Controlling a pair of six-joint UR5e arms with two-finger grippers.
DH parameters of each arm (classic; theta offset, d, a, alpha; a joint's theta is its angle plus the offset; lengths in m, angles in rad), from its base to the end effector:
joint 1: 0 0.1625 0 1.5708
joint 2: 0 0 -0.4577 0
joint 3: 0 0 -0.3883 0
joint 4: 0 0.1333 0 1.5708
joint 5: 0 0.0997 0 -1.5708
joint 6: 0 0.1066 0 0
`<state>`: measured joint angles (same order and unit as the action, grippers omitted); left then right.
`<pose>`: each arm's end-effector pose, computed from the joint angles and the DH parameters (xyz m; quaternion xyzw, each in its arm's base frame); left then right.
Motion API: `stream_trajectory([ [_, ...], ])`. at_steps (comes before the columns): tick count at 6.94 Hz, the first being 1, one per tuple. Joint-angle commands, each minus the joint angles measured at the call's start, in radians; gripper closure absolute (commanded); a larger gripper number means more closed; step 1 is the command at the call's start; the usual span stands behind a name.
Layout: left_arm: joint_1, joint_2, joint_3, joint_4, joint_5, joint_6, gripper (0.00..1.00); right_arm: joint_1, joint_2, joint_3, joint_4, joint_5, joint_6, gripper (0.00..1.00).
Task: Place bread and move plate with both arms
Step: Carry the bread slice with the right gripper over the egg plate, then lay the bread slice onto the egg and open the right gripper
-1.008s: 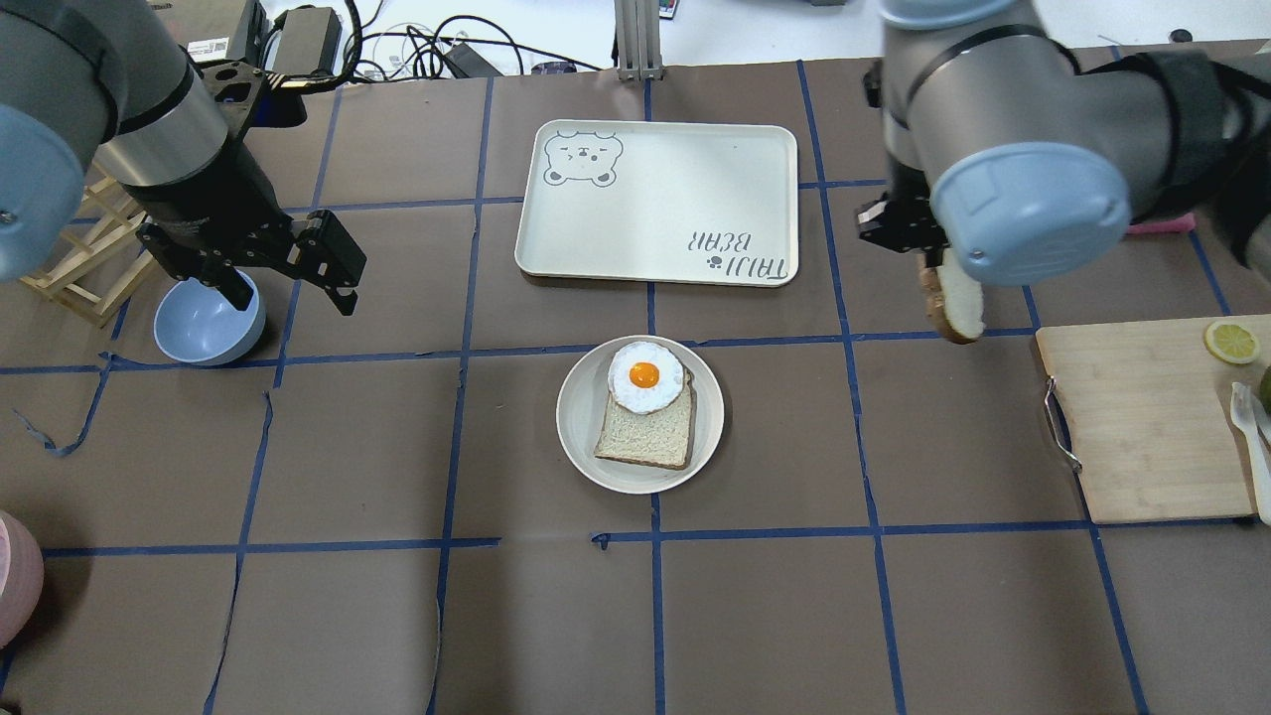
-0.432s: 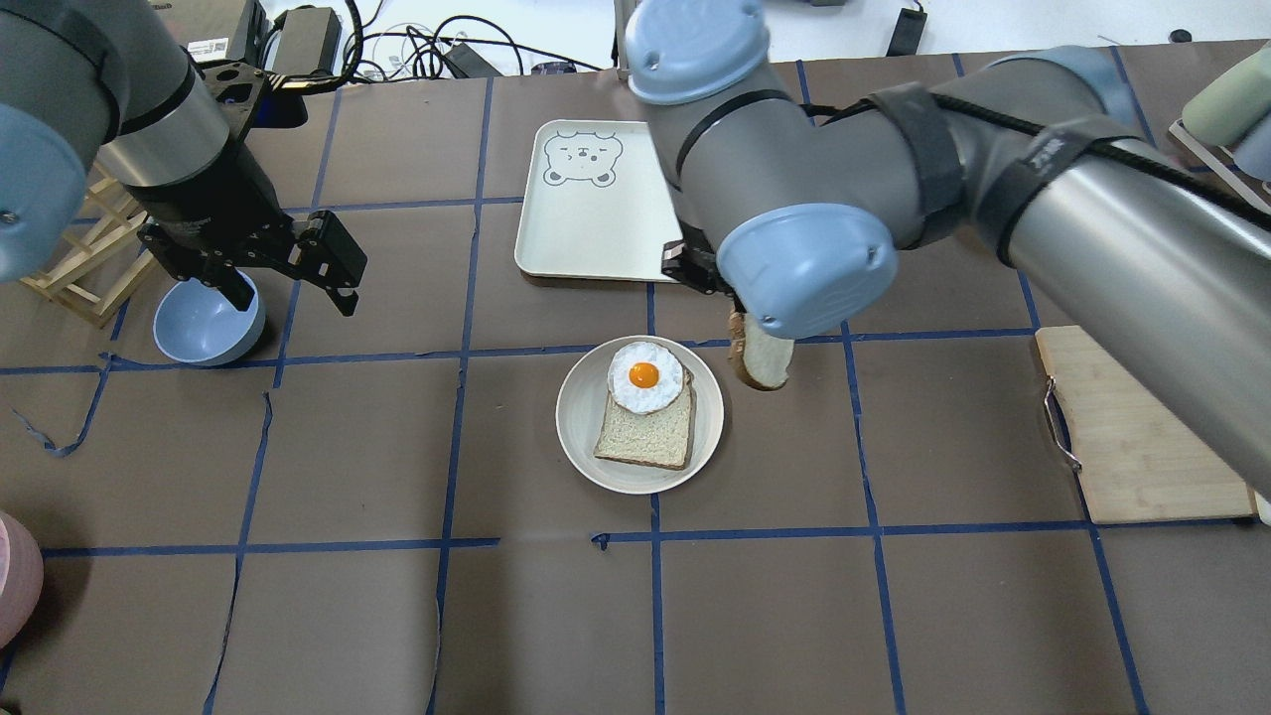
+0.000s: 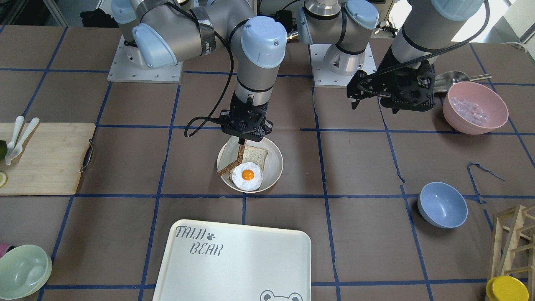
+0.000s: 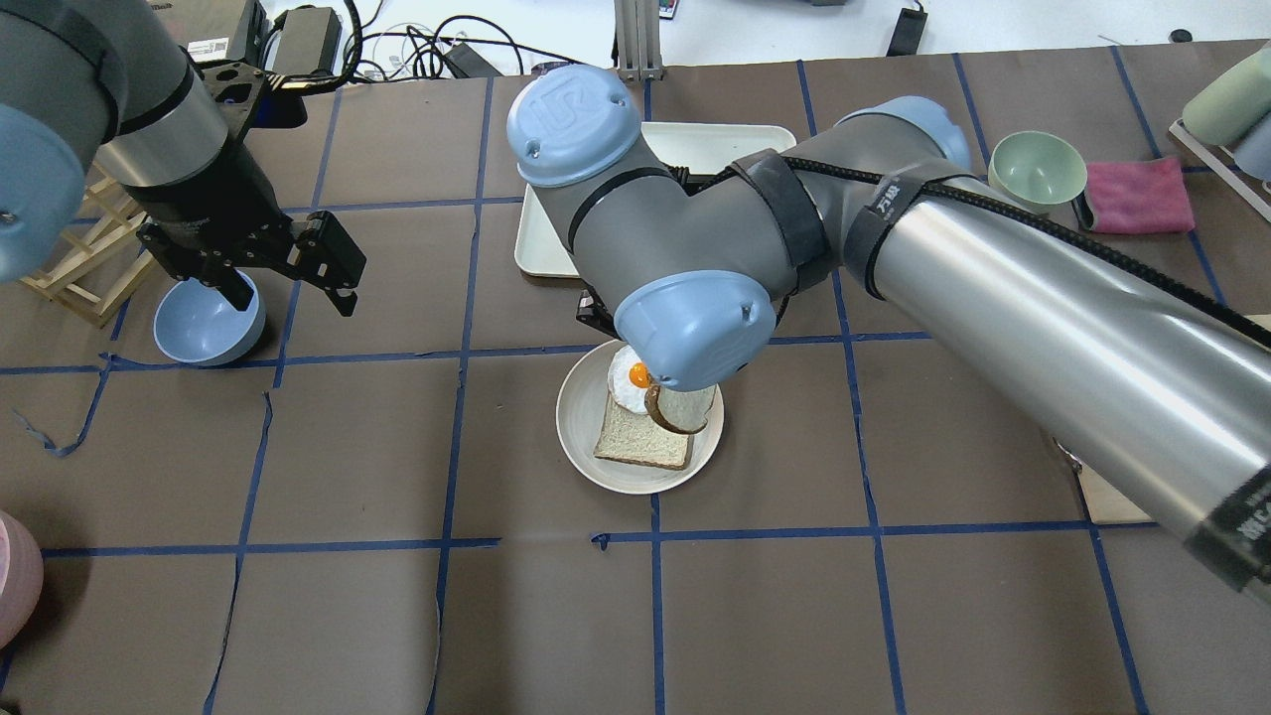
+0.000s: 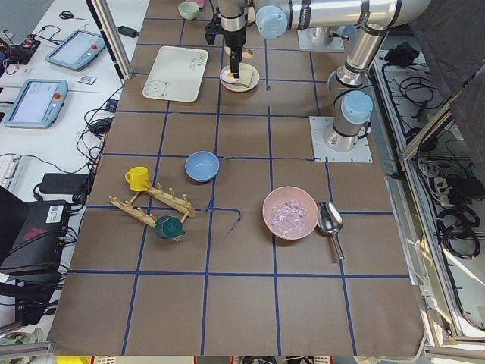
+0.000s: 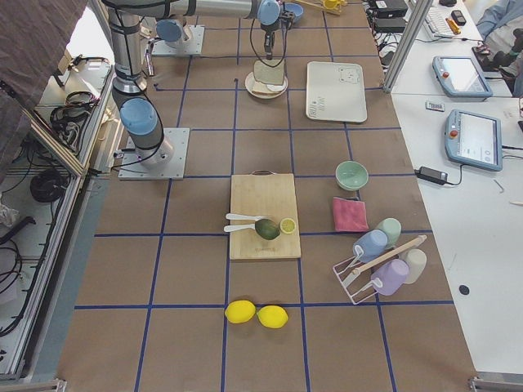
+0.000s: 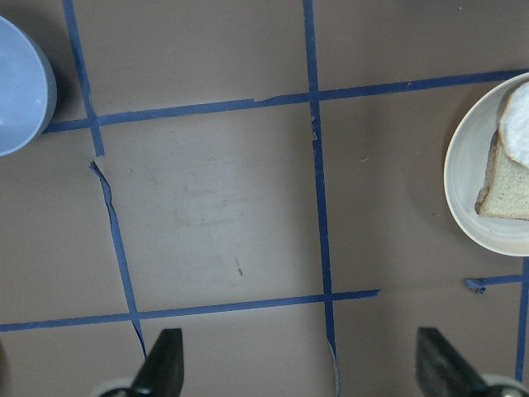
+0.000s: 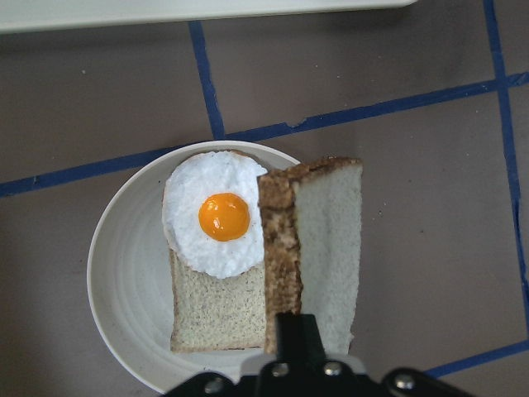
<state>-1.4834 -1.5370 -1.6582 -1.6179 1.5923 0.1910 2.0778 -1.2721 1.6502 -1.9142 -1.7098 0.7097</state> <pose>-0.0903 -0.4704 0.4831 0.0522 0.9973 0.0513 0.0037 0.3908 -0.4596 0.3476 -0.0997 -0.9924 0.0255 0.0669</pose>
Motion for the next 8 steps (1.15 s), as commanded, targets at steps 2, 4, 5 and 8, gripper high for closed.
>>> stream_trajectory([
  [2,0.0,0.0,0.002,0.001,0.0,0.002,0.0,0.014,0.007,0.115,-0.143,0.001,0.028,1.0],
  [4,0.0,0.0,0.0,0.0,0.0,0.002,0.0,0.03,-0.009,0.111,-0.212,0.001,0.04,0.04],
  [5,0.0,0.0,0.0,0.0,0.0,0.002,0.0,0.007,-0.065,0.088,-0.189,0.04,0.009,0.0],
  [8,0.0,-0.009,0.003,0.006,-0.003,0.001,0.0,-0.17,-0.099,-0.089,0.111,0.082,-0.286,0.0],
])
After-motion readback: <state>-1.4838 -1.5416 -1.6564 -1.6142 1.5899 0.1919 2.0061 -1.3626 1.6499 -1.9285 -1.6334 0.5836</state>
